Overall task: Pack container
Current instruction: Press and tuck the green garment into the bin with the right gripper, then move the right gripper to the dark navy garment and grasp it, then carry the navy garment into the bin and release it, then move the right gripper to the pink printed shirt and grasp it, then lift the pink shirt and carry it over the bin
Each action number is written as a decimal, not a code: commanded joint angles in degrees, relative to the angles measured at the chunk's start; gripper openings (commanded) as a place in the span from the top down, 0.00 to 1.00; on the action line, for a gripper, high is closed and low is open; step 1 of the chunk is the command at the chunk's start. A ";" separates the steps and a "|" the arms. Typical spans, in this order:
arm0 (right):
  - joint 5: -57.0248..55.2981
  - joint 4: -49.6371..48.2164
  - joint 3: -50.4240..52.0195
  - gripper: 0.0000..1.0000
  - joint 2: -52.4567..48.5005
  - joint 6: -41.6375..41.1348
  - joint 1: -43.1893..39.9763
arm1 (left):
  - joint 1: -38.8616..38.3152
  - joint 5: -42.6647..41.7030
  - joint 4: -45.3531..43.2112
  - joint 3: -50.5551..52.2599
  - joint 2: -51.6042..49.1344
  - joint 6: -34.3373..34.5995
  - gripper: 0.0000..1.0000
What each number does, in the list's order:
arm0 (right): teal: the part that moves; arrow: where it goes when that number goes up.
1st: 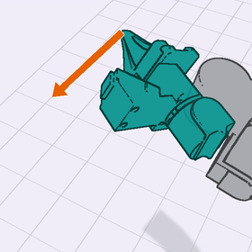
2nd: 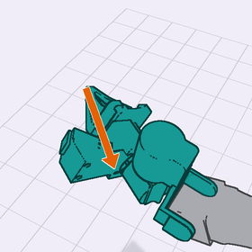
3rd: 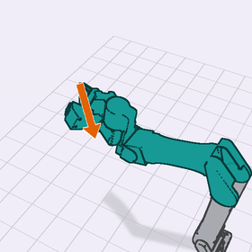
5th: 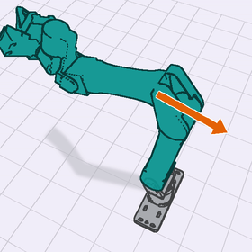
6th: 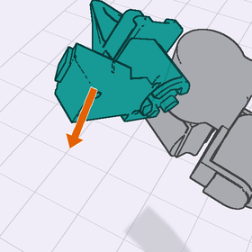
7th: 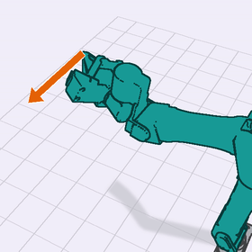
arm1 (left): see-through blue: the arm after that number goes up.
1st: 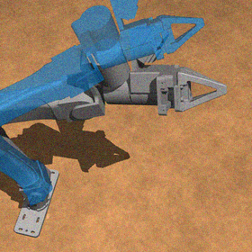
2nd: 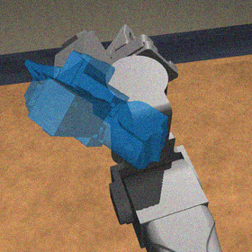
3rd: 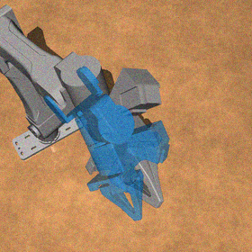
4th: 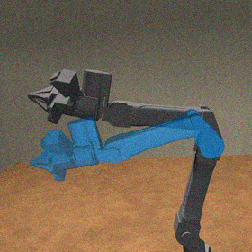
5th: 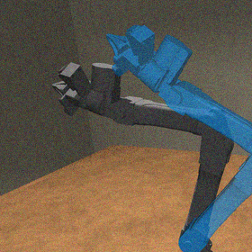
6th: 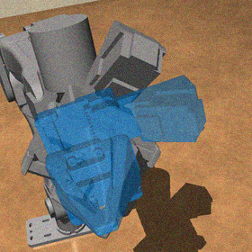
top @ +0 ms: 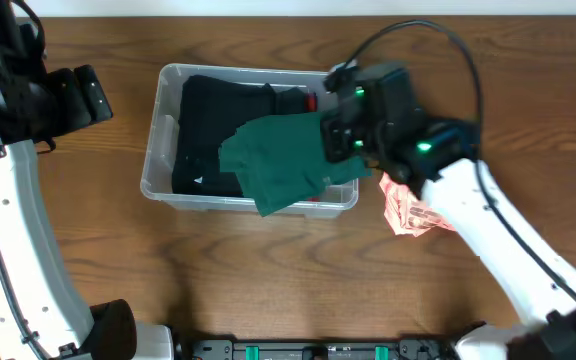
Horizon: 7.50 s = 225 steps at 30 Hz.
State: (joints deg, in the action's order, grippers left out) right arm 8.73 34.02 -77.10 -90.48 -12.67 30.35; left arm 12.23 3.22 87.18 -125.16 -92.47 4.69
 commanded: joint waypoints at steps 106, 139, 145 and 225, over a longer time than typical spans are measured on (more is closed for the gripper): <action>27.32 8.46 -6.05 0.73 -34.95 10.19 -50.66 | 0.24 0.48 0.24 0.44 0.44 0.31 0.02; 25.51 -33.22 -6.19 0.99 -6.99 -31.71 -6.05 | 0.24 0.48 0.24 0.44 0.44 0.31 0.02; 8.59 -33.99 -6.19 0.99 -13.86 -39.47 3.76 | 0.24 0.48 0.24 0.44 0.44 0.31 0.02; 50.36 15.10 16.26 0.99 -8.94 11.85 -57.02 | 0.24 0.48 0.24 0.44 0.44 0.31 0.02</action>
State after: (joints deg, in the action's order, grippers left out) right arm 42.76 48.42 -57.91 -104.92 0.54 -27.14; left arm 12.23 3.22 87.20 -125.16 -92.47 4.69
